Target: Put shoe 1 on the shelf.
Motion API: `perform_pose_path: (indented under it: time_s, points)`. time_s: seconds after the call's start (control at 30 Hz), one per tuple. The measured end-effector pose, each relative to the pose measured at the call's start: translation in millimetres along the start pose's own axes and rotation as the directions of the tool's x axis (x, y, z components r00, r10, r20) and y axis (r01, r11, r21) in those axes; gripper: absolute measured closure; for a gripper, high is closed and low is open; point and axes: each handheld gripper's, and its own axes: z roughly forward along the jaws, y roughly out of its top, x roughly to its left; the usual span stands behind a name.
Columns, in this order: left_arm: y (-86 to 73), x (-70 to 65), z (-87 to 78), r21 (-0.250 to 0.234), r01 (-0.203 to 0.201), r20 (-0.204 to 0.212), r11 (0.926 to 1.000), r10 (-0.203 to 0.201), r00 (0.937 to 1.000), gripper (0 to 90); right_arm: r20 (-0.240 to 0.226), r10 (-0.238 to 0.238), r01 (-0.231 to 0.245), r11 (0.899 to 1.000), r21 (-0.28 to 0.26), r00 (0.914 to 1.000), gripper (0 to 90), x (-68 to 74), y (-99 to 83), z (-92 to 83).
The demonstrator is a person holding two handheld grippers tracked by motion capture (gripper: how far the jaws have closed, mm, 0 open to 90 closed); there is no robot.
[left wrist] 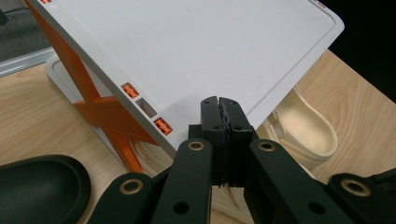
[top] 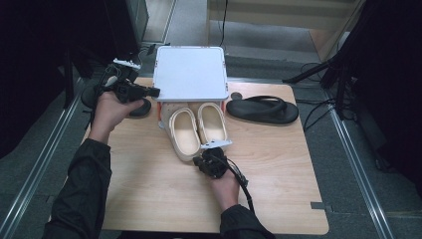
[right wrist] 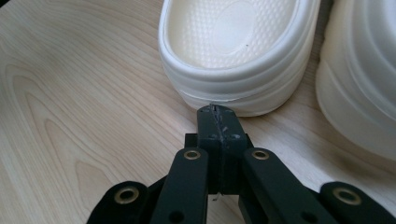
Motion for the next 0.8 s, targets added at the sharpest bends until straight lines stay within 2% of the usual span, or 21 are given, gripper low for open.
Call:
perform_pose_path:
  time_s: [0.27, 0.47, 0.6, 0.8]
  points:
    - [-0.1, -0.1, 0.0, 0.000, 0.002, -0.001, 1.0000, -0.002, 1.0000, 89.8, 0.007, -0.017, 0.017, 0.999, -0.032, 0.9998, 90.0, 9.4, 20.7, 5.5]
    - [0.2, -0.2, 0.0, 0.000, 0.005, -0.003, 1.0000, -0.005, 1.0000, 89.8, 0.020, -0.019, 0.020, 1.000, -0.016, 0.9996, 90.0, 12.5, 32.3, 16.4]
    - [0.1, -0.3, 0.1, 0.000, 0.003, -0.003, 1.0000, -0.003, 1.0000, 89.8, 0.039, 0.000, 0.001, 1.000, -0.018, 0.9992, 90.0, 10.9, 38.9, 25.3]
    - [0.1, 0.0, 0.0, -0.001, 0.005, -0.002, 1.0000, -0.005, 1.0000, 89.8, 0.075, -0.006, 0.007, 1.000, -0.008, 0.9971, 90.0, 11.4, 53.3, 37.9]
